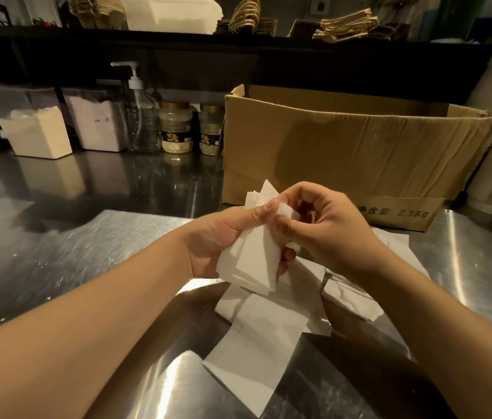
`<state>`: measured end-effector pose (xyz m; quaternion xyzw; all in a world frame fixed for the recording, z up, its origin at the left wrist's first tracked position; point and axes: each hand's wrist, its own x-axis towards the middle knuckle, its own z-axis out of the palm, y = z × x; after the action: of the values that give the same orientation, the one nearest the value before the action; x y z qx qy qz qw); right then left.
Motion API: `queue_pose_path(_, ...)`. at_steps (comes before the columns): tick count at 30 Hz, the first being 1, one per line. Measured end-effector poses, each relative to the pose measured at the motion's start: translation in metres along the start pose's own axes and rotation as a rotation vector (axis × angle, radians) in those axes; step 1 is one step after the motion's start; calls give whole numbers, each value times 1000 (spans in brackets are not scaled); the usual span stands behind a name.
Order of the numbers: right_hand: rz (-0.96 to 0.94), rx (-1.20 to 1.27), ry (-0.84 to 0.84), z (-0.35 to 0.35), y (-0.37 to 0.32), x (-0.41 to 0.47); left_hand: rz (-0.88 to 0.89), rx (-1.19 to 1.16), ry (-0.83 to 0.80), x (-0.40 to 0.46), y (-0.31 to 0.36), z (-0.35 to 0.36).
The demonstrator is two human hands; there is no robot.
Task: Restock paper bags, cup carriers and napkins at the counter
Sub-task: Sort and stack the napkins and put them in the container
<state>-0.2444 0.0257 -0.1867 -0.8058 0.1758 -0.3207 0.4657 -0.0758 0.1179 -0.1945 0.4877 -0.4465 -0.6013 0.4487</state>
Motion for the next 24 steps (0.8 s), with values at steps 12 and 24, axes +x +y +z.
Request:
queue_pose_path(12,101,69,41,-2,-7,3,29,58,-2,3,-1,-3)
queue_pose_path(24,44,115,1,-17,-10,4,-46,-58,19,0,3,-1)
